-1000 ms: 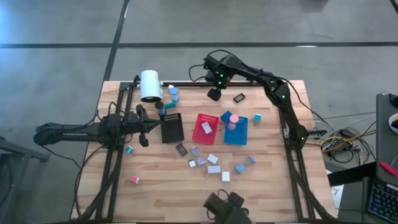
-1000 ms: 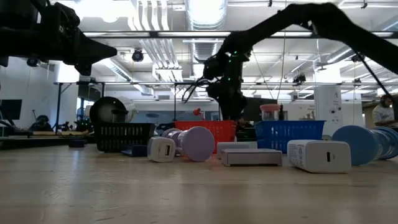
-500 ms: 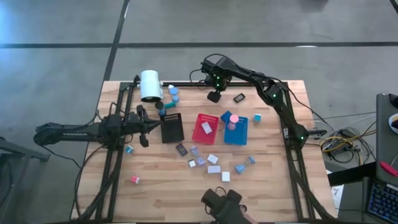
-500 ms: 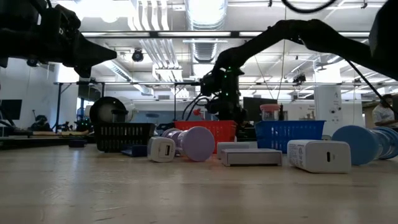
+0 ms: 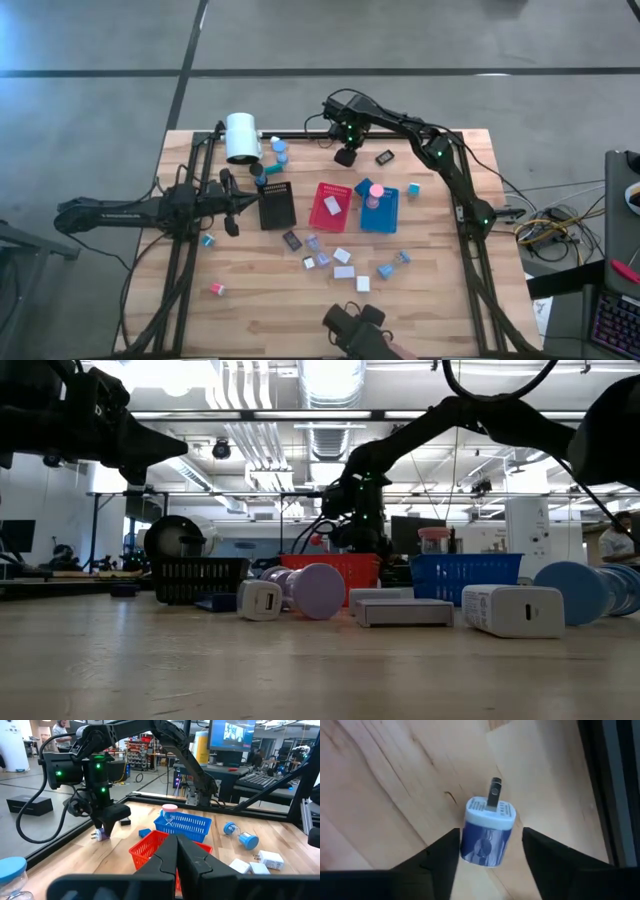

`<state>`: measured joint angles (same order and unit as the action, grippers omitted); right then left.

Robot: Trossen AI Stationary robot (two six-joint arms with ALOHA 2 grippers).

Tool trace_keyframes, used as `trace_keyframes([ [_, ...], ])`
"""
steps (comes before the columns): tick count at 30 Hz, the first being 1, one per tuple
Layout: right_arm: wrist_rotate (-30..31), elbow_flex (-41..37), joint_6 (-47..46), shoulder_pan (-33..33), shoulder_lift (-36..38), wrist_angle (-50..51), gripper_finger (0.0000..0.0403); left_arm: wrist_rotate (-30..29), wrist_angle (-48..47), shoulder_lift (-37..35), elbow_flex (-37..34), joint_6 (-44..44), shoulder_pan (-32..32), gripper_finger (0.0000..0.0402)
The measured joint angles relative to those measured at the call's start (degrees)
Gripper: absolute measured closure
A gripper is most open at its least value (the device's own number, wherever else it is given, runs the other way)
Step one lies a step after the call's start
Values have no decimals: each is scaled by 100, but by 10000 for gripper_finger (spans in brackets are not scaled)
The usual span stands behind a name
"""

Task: Pick & Place Office items
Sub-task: Put the violet charger adapter into the black bin

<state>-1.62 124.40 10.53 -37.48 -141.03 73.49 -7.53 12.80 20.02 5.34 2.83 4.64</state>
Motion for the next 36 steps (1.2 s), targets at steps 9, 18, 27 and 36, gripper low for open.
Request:
trace_keyframes([
  [9,-238,-190,166,3,20,-185,286,0,0,-1,0,0,0,394],
  [18,-920,-218,179,91,587,-375,286,0,-46,2,0,0,0,394],
  [27,-2774,-1521,-85,627,2586,-2698,286,46,-241,-1,0,-150,-4,394],
  [36,-3422,-5154,-1028,1664,4937,-6477,286,516,-419,1,-4,-218,-4,394],
])
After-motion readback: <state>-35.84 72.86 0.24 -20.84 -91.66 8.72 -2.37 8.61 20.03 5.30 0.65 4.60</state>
